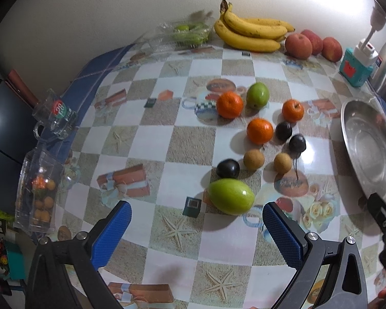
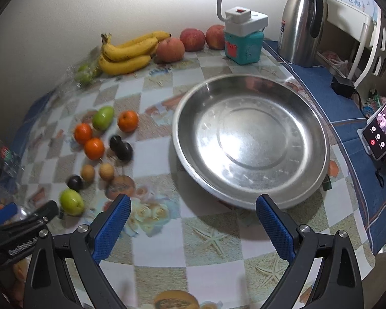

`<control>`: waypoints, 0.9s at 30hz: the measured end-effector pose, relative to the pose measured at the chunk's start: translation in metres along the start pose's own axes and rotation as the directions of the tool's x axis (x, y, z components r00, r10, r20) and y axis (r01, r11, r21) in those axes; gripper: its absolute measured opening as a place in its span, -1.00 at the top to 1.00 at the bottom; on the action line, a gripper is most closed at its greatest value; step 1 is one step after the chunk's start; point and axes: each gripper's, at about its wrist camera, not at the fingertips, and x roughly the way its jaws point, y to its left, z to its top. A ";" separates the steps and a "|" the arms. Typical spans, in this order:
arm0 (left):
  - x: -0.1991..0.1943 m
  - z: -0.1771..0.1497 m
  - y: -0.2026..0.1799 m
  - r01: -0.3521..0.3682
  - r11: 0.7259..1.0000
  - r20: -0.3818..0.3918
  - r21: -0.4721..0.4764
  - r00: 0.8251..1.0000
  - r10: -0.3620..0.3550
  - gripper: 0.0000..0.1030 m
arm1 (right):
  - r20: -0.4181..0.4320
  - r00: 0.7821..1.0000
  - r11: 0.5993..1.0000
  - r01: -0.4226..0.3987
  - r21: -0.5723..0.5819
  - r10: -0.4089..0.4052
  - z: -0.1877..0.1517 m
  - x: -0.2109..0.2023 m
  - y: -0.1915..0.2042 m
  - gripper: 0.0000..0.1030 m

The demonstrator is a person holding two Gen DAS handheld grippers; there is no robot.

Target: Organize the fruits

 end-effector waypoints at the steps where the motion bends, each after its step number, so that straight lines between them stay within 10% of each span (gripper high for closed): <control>1: -0.003 0.003 0.001 0.000 1.000 0.004 -0.002 1.000 0.000 -1.00 | 0.009 1.000 1.000 -0.013 0.005 0.013 0.004 -0.003 0.001 -0.90; 12: 0.007 0.018 0.007 0.019 0.999 -0.036 -0.041 0.999 -0.021 -0.93 | 0.031 0.991 0.992 -0.128 -0.004 0.128 0.044 -0.012 0.036 -0.90; 23: 0.044 0.010 0.001 0.089 0.995 -0.144 -0.041 0.985 -0.094 -0.79 | -0.134 0.980 0.988 -0.153 -0.018 0.150 0.044 0.045 0.062 -0.87; 27: 0.054 0.010 0.000 0.122 0.992 -0.172 -0.043 0.977 -0.128 -0.72 | -0.179 0.970 0.986 -0.167 -0.008 0.163 0.045 0.061 0.069 -0.55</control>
